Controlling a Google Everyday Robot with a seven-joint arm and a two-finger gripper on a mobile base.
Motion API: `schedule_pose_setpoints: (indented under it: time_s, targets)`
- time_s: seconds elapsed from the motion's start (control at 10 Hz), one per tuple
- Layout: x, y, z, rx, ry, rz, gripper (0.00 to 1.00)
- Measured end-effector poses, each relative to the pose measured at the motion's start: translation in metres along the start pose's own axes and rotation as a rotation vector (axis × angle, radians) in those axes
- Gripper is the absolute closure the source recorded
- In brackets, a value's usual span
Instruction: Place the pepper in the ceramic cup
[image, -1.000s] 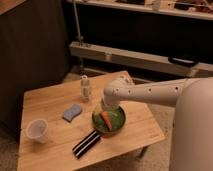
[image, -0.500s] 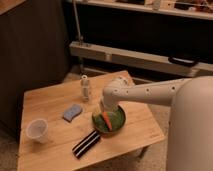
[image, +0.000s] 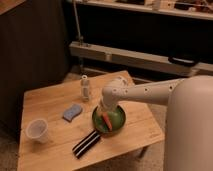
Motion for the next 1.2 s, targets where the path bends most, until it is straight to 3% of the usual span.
schedule_pose_setpoints:
  time_s: [1.2]
  targets:
    - [0.002,0.013,0.026,0.014,0.045,-0.043,0.41]
